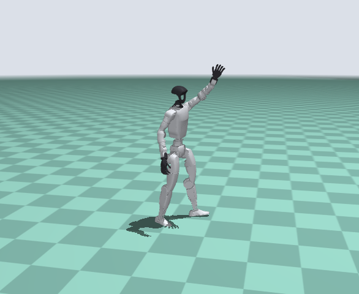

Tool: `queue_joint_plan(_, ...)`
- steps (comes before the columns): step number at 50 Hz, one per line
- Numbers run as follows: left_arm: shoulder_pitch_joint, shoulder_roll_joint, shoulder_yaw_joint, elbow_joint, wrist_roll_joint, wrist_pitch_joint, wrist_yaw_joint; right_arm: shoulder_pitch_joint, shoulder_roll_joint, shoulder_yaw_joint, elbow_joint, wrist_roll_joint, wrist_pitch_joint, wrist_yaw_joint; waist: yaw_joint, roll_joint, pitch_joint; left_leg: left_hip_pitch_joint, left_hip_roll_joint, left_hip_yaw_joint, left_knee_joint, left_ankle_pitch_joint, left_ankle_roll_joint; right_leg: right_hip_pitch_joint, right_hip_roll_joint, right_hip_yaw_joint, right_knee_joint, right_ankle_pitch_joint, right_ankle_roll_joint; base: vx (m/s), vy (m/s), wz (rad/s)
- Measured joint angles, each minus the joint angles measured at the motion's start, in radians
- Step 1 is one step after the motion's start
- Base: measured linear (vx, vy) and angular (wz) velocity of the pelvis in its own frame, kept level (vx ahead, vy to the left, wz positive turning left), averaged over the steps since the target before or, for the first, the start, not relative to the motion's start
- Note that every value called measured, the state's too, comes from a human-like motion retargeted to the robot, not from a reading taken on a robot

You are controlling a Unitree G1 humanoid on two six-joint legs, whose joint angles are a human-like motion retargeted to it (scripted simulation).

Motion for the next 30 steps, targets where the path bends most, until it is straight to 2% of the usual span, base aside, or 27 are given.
queue_joint_plan(6, 0.179, -0.025, 0.051, -0.114, 0.185, -0.035, 0.066, -0.013, 0.028, 0.046, 0.042, -0.018, -0.007, 0.021, 0.021, -0.035, 0.035, -0.021, -0.006, -0.002, 0.000, -0.003, -0.002, -0.011, -0.003, -0.001, -0.015, 0.003, 0.000, 0.00, 0.00, 0.00)
queue_joint_plan(12, 0.378, -0.038, 0.118, -0.246, 0.365, -0.065, 0.164, -0.022, 0.027, 0.062, -0.017, -0.053, -0.035, 0.023, 0.002, -0.068, 0.118, -0.062, -0.029, -0.025, 0.002, -0.001, -0.004, -0.044, -0.025, -0.021, -0.001, 0.000, 0.000, -0.02, 0.08, 0.22)
queue_joint_plan(20, 0.563, -0.069, 0.197, -0.255, 0.338, -0.102, 0.214, -0.073, -0.015, 0.069, -0.233, -0.080, -0.058, -0.008, -0.034, -0.123, 0.302, -0.145, -0.031, -0.018, 0.019, 0.014, 0.012, -0.155, -0.040, 0.003, 0.054, 0.012, -0.016, -0.05, 0.11, -0.10)
queue_joint_plan(25, 0.642, -0.043, 0.225, -0.220, 0.283, -0.144, 0.234, -0.116, -0.060, 0.095, -0.430, -0.075, -0.098, -0.038, -0.062, -0.198, 0.445, -0.222, -0.010, 0.020, 0.050, 0.015, 0.050, -0.272, -0.039, 0.058, 0.098, 0.028, -0.035, -0.10, 0.14, -0.53)
queue_joint_plan(30, 0.782, -0.011, 0.268, -0.199, 0.148, -0.226, 0.259, -0.072, -0.124, 0.110, -0.633, -0.143, -0.105, -0.062, -0.117, -0.277, 0.465, -0.394, 0.012, 0.055, 0.062, 0.037, 0.065, -0.458, -0.027, 0.101, 0.077, 0.079, -0.042, -0.10, 0.15, -0.53)
